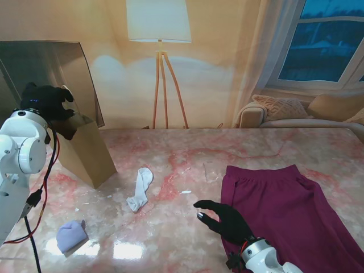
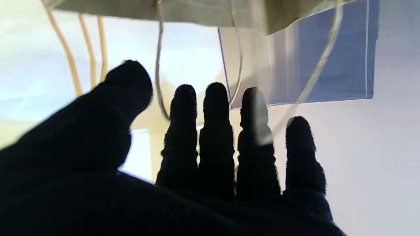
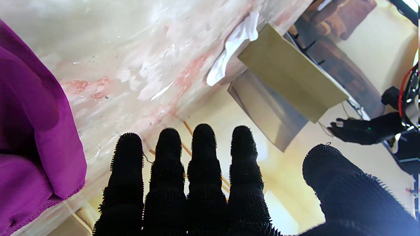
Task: Fold the socks and the shorts into the kraft paper bag
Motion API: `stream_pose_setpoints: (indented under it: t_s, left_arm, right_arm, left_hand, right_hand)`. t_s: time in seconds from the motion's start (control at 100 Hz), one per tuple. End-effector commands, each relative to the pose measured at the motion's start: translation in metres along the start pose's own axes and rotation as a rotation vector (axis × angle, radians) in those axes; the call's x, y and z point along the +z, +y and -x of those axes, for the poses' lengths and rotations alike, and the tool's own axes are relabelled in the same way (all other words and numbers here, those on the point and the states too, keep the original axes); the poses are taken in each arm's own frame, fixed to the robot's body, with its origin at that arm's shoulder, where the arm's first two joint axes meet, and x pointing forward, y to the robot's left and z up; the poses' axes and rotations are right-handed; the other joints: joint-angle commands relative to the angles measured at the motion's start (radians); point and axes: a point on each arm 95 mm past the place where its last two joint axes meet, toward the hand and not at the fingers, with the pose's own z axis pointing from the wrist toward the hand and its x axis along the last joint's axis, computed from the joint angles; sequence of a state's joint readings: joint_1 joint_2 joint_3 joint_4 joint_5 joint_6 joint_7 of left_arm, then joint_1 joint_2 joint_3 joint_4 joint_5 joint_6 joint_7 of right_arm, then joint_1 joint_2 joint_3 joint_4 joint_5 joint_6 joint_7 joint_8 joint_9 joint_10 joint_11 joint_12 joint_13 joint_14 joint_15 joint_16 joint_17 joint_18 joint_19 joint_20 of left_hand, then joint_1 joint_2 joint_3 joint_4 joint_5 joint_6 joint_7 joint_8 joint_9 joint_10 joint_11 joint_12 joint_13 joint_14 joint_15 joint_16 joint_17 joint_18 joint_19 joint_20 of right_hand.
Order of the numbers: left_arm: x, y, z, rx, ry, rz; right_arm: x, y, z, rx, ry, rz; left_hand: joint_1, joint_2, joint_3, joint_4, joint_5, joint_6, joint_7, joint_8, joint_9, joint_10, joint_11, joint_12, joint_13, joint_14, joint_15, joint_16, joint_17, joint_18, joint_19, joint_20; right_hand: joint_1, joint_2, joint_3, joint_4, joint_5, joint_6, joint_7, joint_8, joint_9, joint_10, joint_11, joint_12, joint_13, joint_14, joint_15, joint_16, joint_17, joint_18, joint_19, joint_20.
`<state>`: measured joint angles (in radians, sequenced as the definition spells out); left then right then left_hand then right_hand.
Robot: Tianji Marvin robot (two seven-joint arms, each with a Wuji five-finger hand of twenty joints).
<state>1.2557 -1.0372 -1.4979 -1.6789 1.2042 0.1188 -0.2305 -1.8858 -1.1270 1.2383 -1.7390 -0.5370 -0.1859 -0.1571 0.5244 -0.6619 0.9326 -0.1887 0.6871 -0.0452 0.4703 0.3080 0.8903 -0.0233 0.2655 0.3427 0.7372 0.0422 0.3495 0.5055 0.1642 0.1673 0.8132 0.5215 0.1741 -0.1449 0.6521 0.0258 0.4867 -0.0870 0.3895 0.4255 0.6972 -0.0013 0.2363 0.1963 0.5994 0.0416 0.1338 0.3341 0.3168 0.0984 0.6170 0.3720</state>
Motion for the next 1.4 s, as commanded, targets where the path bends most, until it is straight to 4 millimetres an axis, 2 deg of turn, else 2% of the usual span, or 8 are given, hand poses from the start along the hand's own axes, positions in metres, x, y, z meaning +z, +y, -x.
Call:
stream_pose_setpoints:
  t_s: [0.0, 0.34, 0.51, 0.57, 0.67, 0.92, 1.2, 1.39]
  left_arm:
    - [-0.01, -0.016, -0.016, -0.027, 0.026, -0.051]
    - [-0.064, -0.053, -0.066, -0.109, 0.117, -0.18]
    - [-0.097, -0.051, -0.09, -0.14, 0.19, -0.199]
    - [-0.108, -0.045, -0.097, -0.146, 0.223, -0.187]
    - [-0.125, -0.028, -0.105, -0.163, 0.269, -0.155]
    - [-0.15, 0.028, -0.114, -0.191, 0.352, -0.048]
    - [-0.169, 0.102, -0.117, -0.198, 0.413, 0.119]
    - [-0.175, 0.145, -0.123, -0.202, 0.452, 0.21]
  right_arm:
    - [-0.001, -0.003, -0.001, 0.002, 0.004, -0.007]
    - [-0.001, -0.003, -0.001, -0.001, 0.007, -0.003]
    - [-0.001, -0.003, -0.001, -0.002, 0.012, -0.002]
    - [-0.001, -0.003, 0.0, -0.002, 0.013, -0.001]
    - [-0.001, -0.003, -0.001, -0.002, 0.015, -0.002]
    - [-0.001, -0.006, -0.005, -0.007, 0.026, -0.011]
    - [0.002, -0.008, -0.007, -0.009, 0.031, -0.02]
    - [0.003, -0.01, -0.007, -0.007, 0.034, -0.033]
  left_hand:
    - [-0.022, 0.013, -0.005, 0.033, -0.021, -0.001, -0.008, 0.001, -0.029, 0.022, -0.014, -0.01, -0.037, 0.014, -0.028, -0.009, -0.012, 0.0, -0.011, -0.004]
    - [-0.023, 0.044, -0.032, 0.037, -0.014, -0.011, -0.013, 0.006, -0.045, 0.031, -0.024, -0.014, -0.077, 0.019, -0.056, -0.029, -0.036, 0.01, -0.049, -0.018]
    - [0.009, 0.048, -0.014, 0.048, 0.042, -0.055, 0.082, 0.069, 0.026, 0.016, 0.017, 0.03, -0.015, 0.031, -0.002, 0.003, 0.032, 0.04, 0.01, 0.014]
    - [0.048, 0.022, -0.043, -0.01, 0.05, -0.091, 0.141, 0.108, 0.055, 0.003, 0.041, 0.07, 0.016, 0.032, 0.031, 0.036, 0.063, 0.048, 0.045, 0.031]
    - [0.11, 0.0, -0.1, -0.04, 0.055, -0.138, 0.231, 0.137, 0.095, -0.008, 0.077, 0.129, 0.069, 0.031, 0.086, 0.094, 0.119, 0.046, 0.113, 0.055]
    - [0.175, -0.007, -0.152, -0.027, 0.094, -0.208, 0.387, 0.069, 0.206, -0.021, 0.065, 0.313, 0.154, 0.027, 0.153, 0.145, 0.195, 0.05, 0.212, 0.054]
    - [0.198, -0.011, -0.125, -0.021, 0.078, -0.202, 0.355, 0.02, 0.163, -0.016, 0.015, 0.28, 0.124, 0.023, 0.122, 0.129, 0.176, 0.054, 0.194, 0.04]
    - [0.181, 0.001, -0.04, -0.02, 0.074, -0.17, 0.251, 0.006, 0.07, -0.002, 0.013, 0.108, 0.072, 0.02, 0.062, 0.1, 0.142, 0.06, 0.144, 0.028]
  right_hand:
    - [0.003, 0.0, 0.005, -0.046, 0.021, -0.025, 0.007, 0.008, 0.018, -0.015, 0.017, 0.006, 0.018, -0.001, 0.016, 0.013, 0.004, -0.007, 0.03, 0.036]
    - [0.003, 0.001, 0.005, -0.046, 0.022, -0.023, 0.007, 0.007, 0.018, -0.016, 0.017, 0.006, 0.019, 0.0, 0.017, 0.013, 0.004, -0.007, 0.03, 0.036]
    - [0.004, 0.001, 0.005, -0.046, 0.022, -0.025, 0.007, 0.008, 0.018, -0.015, 0.017, 0.006, 0.018, 0.0, 0.016, 0.013, 0.004, -0.007, 0.03, 0.036]
    - [0.003, 0.0, 0.005, -0.046, 0.021, -0.024, 0.007, 0.008, 0.018, -0.015, 0.017, 0.006, 0.02, -0.002, 0.017, 0.013, 0.004, -0.008, 0.03, 0.036]
    - [0.003, 0.0, 0.005, -0.046, 0.022, -0.025, 0.007, 0.008, 0.018, -0.014, 0.017, 0.006, 0.019, -0.002, 0.017, 0.013, 0.004, -0.008, 0.03, 0.036]
    - [0.004, 0.0, 0.005, -0.046, 0.021, -0.026, 0.007, 0.008, 0.019, -0.015, 0.017, 0.006, 0.019, 0.0, 0.017, 0.013, 0.005, -0.007, 0.03, 0.036]
    - [0.004, 0.001, 0.004, -0.045, 0.021, -0.025, 0.007, 0.008, 0.017, -0.015, 0.017, 0.006, 0.019, 0.0, 0.017, 0.013, 0.004, -0.008, 0.03, 0.036]
    - [0.004, 0.001, 0.004, -0.045, 0.021, -0.026, 0.007, 0.008, 0.017, -0.015, 0.017, 0.006, 0.017, -0.001, 0.017, 0.013, 0.004, -0.008, 0.03, 0.036]
